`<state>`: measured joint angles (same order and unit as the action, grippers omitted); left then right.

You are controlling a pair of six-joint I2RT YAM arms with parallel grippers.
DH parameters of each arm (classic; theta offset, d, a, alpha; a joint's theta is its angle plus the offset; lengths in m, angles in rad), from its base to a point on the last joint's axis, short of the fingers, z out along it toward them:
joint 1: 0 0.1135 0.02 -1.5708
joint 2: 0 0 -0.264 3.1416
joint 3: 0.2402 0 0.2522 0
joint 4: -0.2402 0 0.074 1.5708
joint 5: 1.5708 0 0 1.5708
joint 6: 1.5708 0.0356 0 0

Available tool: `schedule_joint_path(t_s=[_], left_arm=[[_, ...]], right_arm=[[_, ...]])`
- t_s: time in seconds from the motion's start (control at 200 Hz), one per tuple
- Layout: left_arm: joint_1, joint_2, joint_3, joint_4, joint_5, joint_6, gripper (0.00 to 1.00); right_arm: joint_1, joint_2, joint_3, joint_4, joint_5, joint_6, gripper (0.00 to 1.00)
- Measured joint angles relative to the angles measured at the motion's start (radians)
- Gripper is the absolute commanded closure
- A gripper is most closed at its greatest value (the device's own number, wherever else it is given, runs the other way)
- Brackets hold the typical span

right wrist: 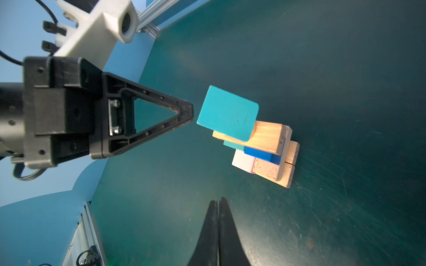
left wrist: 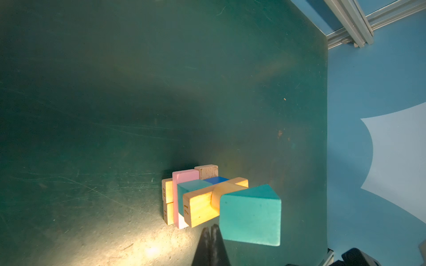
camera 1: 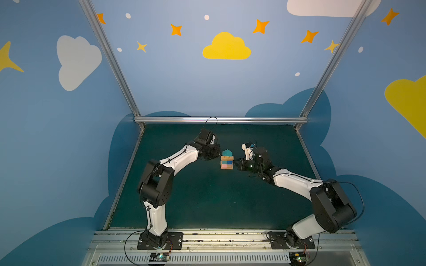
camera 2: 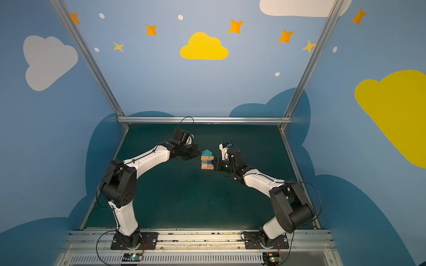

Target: Build the wood block tower

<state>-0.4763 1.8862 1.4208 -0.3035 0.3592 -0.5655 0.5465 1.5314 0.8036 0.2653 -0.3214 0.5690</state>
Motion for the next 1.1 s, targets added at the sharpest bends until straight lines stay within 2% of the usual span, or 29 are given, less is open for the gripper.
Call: schedule_joint_path(t_s=[1.101], left_arm=[[-0.010,0.030,0.009,0.000,0.011,0.000,0.96]], right_arm=[[-0.006,0.010,0.000,0.000,-0.013,0.002,1.00]])
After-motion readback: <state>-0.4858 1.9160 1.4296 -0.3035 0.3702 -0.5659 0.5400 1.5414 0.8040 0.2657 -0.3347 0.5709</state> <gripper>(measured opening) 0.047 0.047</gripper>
